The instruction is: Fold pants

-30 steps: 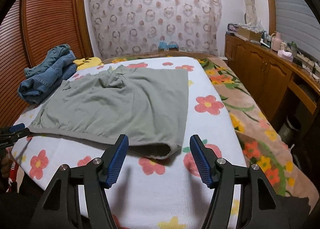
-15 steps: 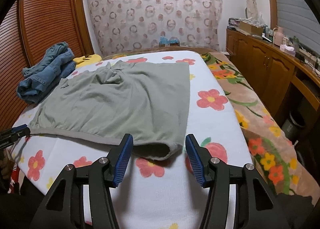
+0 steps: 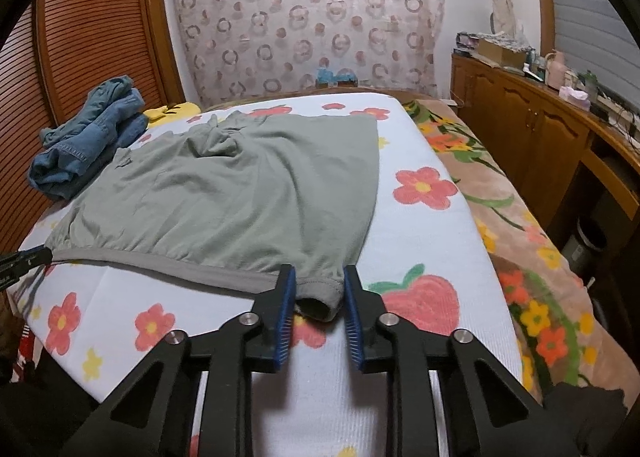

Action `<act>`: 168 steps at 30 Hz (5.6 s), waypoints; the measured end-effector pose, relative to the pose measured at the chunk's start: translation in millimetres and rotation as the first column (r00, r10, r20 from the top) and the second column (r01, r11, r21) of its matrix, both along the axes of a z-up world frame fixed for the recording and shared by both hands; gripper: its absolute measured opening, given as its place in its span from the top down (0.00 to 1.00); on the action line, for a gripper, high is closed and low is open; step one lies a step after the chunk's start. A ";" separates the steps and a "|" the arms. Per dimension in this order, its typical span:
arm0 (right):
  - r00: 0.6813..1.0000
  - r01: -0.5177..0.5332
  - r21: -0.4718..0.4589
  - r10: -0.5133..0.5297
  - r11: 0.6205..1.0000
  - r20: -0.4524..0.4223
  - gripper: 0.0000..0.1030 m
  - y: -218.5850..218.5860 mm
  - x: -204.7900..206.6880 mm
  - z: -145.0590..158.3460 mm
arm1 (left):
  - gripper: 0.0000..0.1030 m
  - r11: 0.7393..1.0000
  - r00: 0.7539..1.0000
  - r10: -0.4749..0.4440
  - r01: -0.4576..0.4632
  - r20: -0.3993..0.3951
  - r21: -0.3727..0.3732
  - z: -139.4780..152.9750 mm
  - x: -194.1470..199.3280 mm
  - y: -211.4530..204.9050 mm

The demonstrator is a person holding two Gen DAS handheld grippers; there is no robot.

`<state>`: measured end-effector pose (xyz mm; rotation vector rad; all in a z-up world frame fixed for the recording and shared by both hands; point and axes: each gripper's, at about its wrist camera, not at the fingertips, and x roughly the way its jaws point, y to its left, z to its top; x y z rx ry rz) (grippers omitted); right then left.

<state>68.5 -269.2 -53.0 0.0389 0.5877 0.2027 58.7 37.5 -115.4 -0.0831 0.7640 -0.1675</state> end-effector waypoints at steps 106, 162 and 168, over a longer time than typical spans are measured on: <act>0.929 -0.368 -0.028 0.369 0.929 0.023 0.64 85.2 42.0 17.9 | 0.32 0.992 0.990 -0.124 0.124 0.065 -0.003 39.1 35.1 -27.7; 0.910 -0.414 -0.056 0.410 0.909 -0.065 0.69 96.3 52.6 -18.0 | 0.96 0.998 0.999 -0.045 0.044 -0.015 -0.039 19.5 6.5 7.0; 0.906 -0.424 -0.076 0.421 0.903 -0.048 0.96 109.1 52.3 -14.6 | 0.96 0.997 0.998 -0.065 0.064 -0.026 -0.034 17.2 5.7 3.4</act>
